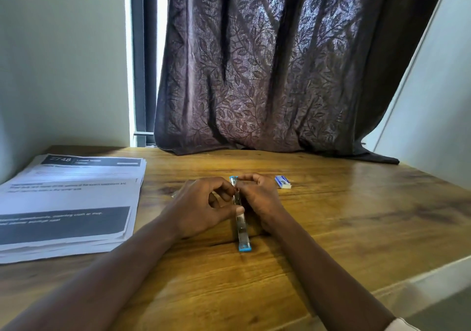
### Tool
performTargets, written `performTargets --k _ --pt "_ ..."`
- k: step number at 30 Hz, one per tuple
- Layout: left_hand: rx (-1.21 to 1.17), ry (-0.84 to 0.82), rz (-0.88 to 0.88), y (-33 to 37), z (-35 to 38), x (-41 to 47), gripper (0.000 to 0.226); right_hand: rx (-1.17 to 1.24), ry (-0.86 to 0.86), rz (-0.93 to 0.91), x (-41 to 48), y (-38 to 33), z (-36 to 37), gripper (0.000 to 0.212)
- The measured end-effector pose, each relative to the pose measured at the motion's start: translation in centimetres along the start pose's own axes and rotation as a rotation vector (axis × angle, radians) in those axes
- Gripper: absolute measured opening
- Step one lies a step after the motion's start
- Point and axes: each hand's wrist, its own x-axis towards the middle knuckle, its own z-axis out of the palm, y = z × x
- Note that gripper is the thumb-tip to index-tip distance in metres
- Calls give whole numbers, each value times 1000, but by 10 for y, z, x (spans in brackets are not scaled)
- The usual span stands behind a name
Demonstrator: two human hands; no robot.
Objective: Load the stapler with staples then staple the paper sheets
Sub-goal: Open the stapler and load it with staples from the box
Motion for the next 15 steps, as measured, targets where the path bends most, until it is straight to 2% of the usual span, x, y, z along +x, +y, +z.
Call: performTargets --k 4,8,10,13,15 --pt "-132 -71 -42 1 -1 -3 50 35 -8 -9 3 2 -2 28" --pt "-163 -191 -81 4 -4 -7 63 -16 64 -31 5 8 -1 30" --pt "-138 -116 -98 4 -1 -6 48 -30 36 -51 5 8 0 31" --pt "-186 11 -174 1 2 -3 13 -31 -100 -77 3 7 3 29" --pt "-236 34 -232 -1 0 -2 6 -15 -171 -94 1 6 6 27"
